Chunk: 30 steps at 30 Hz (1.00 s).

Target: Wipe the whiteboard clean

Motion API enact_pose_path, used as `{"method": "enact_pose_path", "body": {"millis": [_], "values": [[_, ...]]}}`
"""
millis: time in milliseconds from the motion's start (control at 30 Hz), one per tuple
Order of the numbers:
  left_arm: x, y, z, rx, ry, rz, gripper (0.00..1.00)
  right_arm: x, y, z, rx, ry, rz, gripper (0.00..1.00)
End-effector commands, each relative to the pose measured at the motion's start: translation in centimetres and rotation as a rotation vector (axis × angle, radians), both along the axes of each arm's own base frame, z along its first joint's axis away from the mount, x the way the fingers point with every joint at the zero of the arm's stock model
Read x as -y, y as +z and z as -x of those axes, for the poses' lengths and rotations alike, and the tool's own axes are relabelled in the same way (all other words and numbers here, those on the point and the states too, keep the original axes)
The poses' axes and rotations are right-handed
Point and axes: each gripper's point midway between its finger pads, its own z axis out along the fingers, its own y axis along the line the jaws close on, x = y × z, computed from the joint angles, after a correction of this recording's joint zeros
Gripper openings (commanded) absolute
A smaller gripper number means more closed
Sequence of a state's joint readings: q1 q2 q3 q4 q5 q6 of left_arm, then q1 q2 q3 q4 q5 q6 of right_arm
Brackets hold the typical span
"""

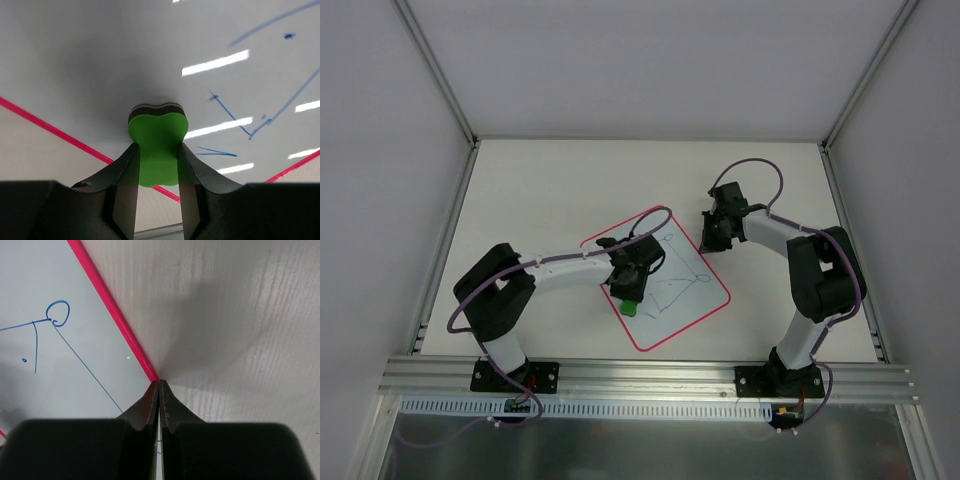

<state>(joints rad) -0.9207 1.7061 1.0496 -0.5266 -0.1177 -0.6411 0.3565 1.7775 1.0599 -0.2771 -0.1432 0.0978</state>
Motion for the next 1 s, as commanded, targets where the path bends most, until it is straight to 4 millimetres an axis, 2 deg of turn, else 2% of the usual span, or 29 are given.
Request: {"method": "enact_pose_path", "body": {"millis": [0,67,100,167,200,300,367,500,600,667,700,767,833,867,900,967], "values": [[-0.7,-3.5,6.7,-0.204,-0.114,-0.156,0.00,1.7,-2.5,1.0,-0.052,-0.024,0.085,0.00],[1.1,-3.4,7.6,-0.215,-0.157,-0.139,0.00,1.7,-2.5,0.9,-0.052,-0.025,0.086,0.00],[2.7,-2.8,7.9,-0.202,-0.188,-0.112,0.00,1.7,-2.4,1.0,-0.051,-0.023,0.087,0.00],[4.0,-2.6,8.0,-0.196,-0.213,-0.098,0.00,1.6,-2.5,0.9,-0.050,-0.021,0.085,0.00],[5.0,-2.1,7.5,-0.177,-0.216,-0.080,0.00,1.7,-2.5,0.9,-0.050,-0.021,0.086,0.00],[5.5,-1.7,6.1,-0.128,-0.212,-0.081,0.00,1.6,-2.6,1.0,-0.054,-0.020,0.084,0.00],[4.6,-1.5,4.5,-0.120,-0.162,-0.081,0.00,1.6,-2.5,1.0,-0.053,-0.021,0.083,0.00],[-0.2,-1.8,1.3,-0.092,-0.041,-0.137,0.00,1.6,-2.5,1.1,-0.053,-0.018,0.082,0.00],[-3.3,-0.7,-1.6,-0.042,0.036,-0.152,0.00,1.7,-2.4,1.1,-0.049,-0.019,0.083,0.00],[-4.2,-0.1,-2.8,-0.016,0.052,-0.156,0.00,1.6,-2.4,1.1,-0.049,-0.019,0.084,0.00],[-4.4,0.4,-3.9,0.006,0.052,-0.156,0.00,1.6,-2.4,1.0,-0.047,-0.019,0.083,0.00],[-4.1,0.2,-4.5,0.008,0.021,-0.173,0.00,1.7,-2.3,1.0,-0.047,-0.020,0.086,0.00],[-2.6,0.3,-4.7,-0.009,-0.004,-0.141,0.00,1.7,-2.3,0.9,-0.046,-0.023,0.085,0.00],[-2.2,-0.6,-4.5,-0.028,-0.027,-0.155,0.00,1.7,-2.3,0.9,-0.046,-0.023,0.085,0.00],[-1.4,-0.5,-4.7,-0.019,-0.043,-0.153,0.00,1.7,-2.3,0.9,-0.045,-0.022,0.086,0.00],[0.0,-1.3,-3.7,-0.037,-0.091,-0.161,0.00,1.7,-2.3,1.0,-0.046,-0.023,0.087,0.00]]}}
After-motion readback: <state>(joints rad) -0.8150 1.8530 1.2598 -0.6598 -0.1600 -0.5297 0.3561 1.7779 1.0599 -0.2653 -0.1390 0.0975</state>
